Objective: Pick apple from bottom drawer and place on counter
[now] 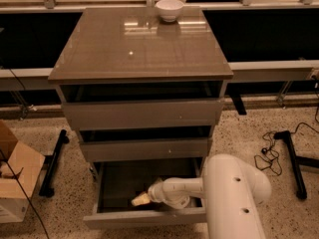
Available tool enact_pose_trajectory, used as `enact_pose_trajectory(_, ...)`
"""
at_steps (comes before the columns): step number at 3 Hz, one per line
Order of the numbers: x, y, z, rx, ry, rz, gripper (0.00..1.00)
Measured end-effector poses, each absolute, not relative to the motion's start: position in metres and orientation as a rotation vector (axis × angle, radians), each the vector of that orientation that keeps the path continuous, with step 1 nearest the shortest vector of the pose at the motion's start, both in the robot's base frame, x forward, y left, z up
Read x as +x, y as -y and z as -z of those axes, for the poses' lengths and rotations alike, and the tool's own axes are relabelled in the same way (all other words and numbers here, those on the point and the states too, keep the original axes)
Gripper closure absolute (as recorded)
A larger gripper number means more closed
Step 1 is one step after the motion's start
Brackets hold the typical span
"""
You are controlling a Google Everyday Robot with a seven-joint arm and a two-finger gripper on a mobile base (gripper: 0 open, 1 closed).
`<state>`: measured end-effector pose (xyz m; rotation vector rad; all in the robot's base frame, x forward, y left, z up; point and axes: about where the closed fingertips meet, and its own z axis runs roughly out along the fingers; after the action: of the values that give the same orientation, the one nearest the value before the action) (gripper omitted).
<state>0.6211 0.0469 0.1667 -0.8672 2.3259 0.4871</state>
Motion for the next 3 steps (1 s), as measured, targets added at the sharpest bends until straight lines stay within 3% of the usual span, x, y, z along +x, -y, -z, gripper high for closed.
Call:
enact_pose_trajectory(1,0.618,-0.049,-0.142,-0.828,-2.375,-0.51,0.17)
enact_pose_trajectory(3,0.607,-0.052,-0.131,-0.799,-2.407,-0.521,0.63)
